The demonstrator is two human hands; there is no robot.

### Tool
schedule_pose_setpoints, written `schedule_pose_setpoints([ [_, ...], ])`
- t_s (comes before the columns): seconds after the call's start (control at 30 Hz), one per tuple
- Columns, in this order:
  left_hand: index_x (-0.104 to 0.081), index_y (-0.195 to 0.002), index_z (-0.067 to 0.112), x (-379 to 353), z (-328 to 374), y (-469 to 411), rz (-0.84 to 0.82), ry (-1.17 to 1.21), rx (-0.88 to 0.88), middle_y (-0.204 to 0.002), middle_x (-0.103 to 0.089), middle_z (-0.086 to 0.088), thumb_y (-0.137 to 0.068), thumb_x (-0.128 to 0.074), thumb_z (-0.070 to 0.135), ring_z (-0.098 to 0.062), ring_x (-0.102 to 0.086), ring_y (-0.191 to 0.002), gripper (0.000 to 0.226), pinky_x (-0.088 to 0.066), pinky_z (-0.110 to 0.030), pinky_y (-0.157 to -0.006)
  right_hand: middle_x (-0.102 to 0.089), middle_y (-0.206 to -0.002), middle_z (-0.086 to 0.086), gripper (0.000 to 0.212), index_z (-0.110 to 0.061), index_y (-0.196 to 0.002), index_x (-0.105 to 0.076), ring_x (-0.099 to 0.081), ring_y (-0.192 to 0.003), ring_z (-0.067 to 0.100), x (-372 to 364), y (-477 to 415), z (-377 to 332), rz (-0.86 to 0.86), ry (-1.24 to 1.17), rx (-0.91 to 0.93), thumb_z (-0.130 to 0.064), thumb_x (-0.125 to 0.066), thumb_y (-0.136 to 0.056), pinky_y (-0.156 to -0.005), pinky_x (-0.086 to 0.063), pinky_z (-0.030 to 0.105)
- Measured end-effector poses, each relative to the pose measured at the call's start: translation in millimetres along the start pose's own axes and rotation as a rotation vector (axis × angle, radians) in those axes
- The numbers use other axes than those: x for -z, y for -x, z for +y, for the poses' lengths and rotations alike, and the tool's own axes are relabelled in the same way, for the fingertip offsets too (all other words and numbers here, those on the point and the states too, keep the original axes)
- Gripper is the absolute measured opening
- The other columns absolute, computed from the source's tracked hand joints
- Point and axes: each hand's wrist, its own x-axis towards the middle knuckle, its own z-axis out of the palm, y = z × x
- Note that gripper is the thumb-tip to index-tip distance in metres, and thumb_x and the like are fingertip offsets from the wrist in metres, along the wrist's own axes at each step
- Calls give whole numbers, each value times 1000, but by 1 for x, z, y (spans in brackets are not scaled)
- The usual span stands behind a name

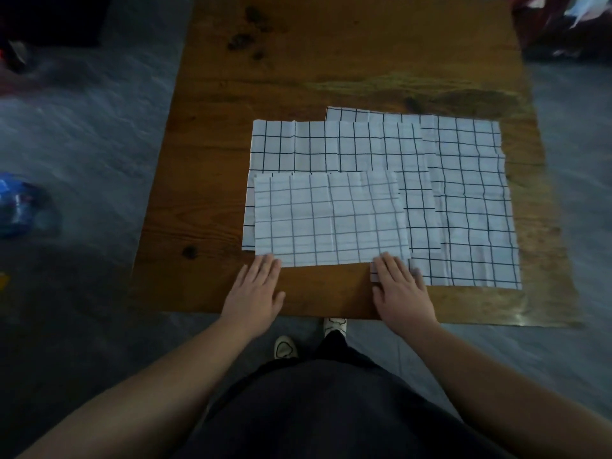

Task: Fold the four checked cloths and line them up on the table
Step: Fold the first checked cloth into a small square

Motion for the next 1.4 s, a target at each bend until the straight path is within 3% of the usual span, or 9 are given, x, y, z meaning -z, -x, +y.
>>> schedule_pose_setpoints([
  [0.17,12,-159,19,6,13,10,6,71,145,-169,12,-4,-106,-21,51,-19,18,-153,70,3,-42,-126,7,-170,-3,67,-22,-162,4,13,-155,16,6,2,33,-14,-4,27,-45,-23,-106,-126,6,45],
  [0.37,3,-162,21,27,87,-22,101,119,25,-170,7,-1,-107,-30,48,-17,15,-154,70,8,-37,-124,1,-170,0,64,-21,-162,-4,8,-156,19,18,-10,-1,-8,-15,295,-41,-29,-106,-126,5,47],
  [0.63,4,-162,19,21,109,-40,-60,47,-20,-170,8,-1,-107,-31,48,-18,15,-155,71,7,-39,-125,5,-171,-3,68,-20,-162,0,9,-156,14,11,-26,-6,-101,82,460,-41,-29,-105,-126,4,48],
  [0.87,10,-160,26,8,60,-11,-45,79,56,-168,15,3,-107,-28,48,-14,22,-151,69,7,-37,-122,3,-170,-5,65,-21,-163,-1,8,-155,12,19,-15,47,-27,50,278,-43,-24,-106,-127,2,44],
  [1.0,0,-162,24,9,48,-3,19,105,114,-170,4,1,-107,-31,44,-18,13,-155,66,5,-37,-122,-24,-166,-5,57,-24,-159,-26,-15,-154,15,26,-13,63,8,-43,229,-39,-34,-104,-126,-12,43],
  [1.1,-17,-162,21,16,58,-4,121,171,150,-169,-13,-1,-107,-37,40,-19,0,-156,62,3,-34,-119,-47,-143,-4,41,-21,-141,-46,-41,-136,17,40,-19,54,76,-241,132,-30,-47,-101,-113,-38,40],
  [1.17,-22,-161,21,23,66,-10,151,203,134,-168,-17,0,-106,-41,35,-18,-3,-156,60,1,-32,-117,-49,-132,-2,34,-19,-135,-50,-47,-121,17,50,-29,45,99,-407,-6,-24,-53,-101,-101,-48,39],
  [1.3,-20,-161,22,46,75,-34,167,226,70,-169,-12,0,-105,-44,25,-19,0,-156,61,0,-33,-121,-49,-123,3,36,-13,-130,-49,-46,-102,17,58,-51,34,66,-525,-223,-22,-61,-97,-84,-47,34],
  [1.4,-14,-162,23,64,77,-63,158,194,12,-170,-8,1,-104,-46,20,-20,2,-156,65,-5,-40,-125,-52,-121,8,34,-11,-125,-48,-52,-104,24,57,-60,29,15,-444,-280,-22,-62,-97,-80,-47,38],
])
